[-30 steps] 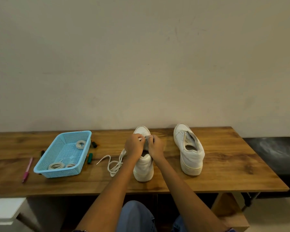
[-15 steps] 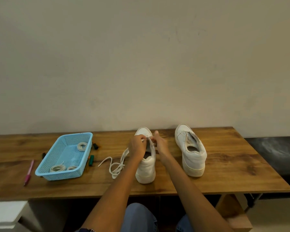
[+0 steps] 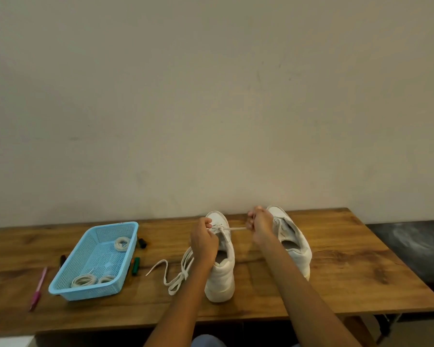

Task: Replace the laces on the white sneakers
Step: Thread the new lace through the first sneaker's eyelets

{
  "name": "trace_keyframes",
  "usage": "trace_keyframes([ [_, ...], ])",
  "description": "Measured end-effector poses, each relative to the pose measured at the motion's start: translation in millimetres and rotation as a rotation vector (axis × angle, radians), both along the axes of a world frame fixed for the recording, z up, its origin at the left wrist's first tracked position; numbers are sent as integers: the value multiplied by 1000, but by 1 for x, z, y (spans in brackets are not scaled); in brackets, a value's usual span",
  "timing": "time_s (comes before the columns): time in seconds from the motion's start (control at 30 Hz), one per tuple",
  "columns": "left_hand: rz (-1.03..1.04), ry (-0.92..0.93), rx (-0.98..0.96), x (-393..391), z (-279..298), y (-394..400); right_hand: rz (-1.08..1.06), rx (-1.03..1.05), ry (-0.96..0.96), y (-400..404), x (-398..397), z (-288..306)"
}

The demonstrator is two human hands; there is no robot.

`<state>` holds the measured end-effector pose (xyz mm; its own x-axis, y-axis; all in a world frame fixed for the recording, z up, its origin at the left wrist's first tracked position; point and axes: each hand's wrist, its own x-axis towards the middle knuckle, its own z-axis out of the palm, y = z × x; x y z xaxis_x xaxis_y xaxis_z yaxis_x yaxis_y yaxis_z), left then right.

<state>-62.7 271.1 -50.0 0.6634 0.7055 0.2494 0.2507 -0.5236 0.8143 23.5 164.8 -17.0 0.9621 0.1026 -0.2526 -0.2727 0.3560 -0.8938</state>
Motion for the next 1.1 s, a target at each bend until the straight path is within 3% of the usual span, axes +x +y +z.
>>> trace_keyframes([
  [0.1, -6, 8, -13, 2, -3, 2, 427, -744, -406, 4, -10, -15],
  [0.13, -5, 15, -15, 2, -4, 2, 546, -911, -483, 7, -12, -19],
  [0.2, 7, 23, -20, 2, -3, 1, 609, -1035, -536, 10, -11, -19],
  [0.27, 18, 21, -16, 1, -2, 1, 610, -1024, -509, 8, -9, -12],
  [0.37, 30, 14, -15, -1, -1, 2, 493, -815, -362, 1, -2, 1],
  [0.5, 57, 35, -35, -1, 2, 1, -276, -435, -215, -17, 8, 17],
  [0.53, 58, 39, -36, -1, 3, 1, -365, -413, -237, -21, 9, 19],
  [0.63, 55, 42, -33, -1, 2, 1, -143, -467, -320, -19, -2, 15],
  [0.8, 44, 24, -38, -2, 1, 1, 467, -955, -582, 6, -15, -18],
  [0.87, 40, 29, -38, -2, 1, 1, 542, -1012, -615, 15, -18, -28],
  [1.0, 40, 48, -29, -3, 0, 1, 421, -1031, -587, 17, -14, -25],
  [1.1, 45, 51, -49, -1, -3, 2, -177, -592, -296, 2, -11, 1],
])
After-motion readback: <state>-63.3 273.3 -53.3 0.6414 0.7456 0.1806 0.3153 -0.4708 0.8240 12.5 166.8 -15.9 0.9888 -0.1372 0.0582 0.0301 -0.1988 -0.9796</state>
